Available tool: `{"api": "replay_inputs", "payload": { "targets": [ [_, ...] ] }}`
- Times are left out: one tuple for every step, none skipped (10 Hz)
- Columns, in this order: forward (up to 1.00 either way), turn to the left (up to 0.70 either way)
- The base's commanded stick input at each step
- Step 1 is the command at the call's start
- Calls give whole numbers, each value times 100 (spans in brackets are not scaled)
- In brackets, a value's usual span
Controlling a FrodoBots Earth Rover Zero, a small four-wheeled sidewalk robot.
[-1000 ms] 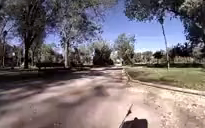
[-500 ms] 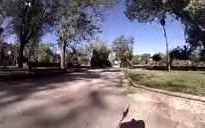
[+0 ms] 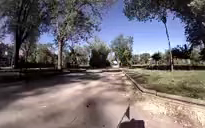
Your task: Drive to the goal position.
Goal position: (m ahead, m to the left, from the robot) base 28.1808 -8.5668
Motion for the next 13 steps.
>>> {"api": "replay_inputs", "payload": {
  "targets": [
    [100, 2],
    [100, 2],
    [100, 2],
    [100, 2],
    [100, 2],
    [100, 2],
    [100, 2],
    [100, 2],
    [100, 2],
    [100, 2],
    [100, -2],
    [100, -38],
    [100, -38]
  ]
}}
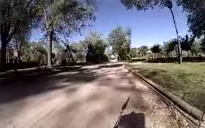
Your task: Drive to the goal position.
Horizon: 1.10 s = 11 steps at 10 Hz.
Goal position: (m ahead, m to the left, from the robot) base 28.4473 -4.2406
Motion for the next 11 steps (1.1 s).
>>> {"api": "replay_inputs", "payload": {
  "targets": [
    [100, -11],
    [100, 2],
    [100, 2],
    [100, 2],
    [100, 2],
    [100, 2],
    [100, 2],
    [100, 2],
    [100, 2],
    [100, 2],
    [100, 2]
  ]
}}
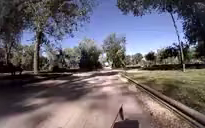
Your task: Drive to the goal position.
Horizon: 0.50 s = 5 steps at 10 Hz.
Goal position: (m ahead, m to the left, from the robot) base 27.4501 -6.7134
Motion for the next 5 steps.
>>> {"api": "replay_inputs", "payload": {
  "targets": [
    [100, 2],
    [100, 2],
    [100, 2],
    [100, 13],
    [100, 39]
  ]
}}
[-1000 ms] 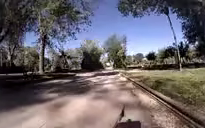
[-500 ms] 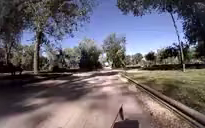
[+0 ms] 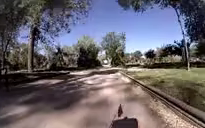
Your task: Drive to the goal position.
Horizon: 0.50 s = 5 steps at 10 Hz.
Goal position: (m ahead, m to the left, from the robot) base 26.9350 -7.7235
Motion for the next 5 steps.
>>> {"api": "replay_inputs", "payload": {
  "targets": [
    [100, 42],
    [100, 2],
    [100, 2],
    [100, 2],
    [100, 2]
  ]
}}
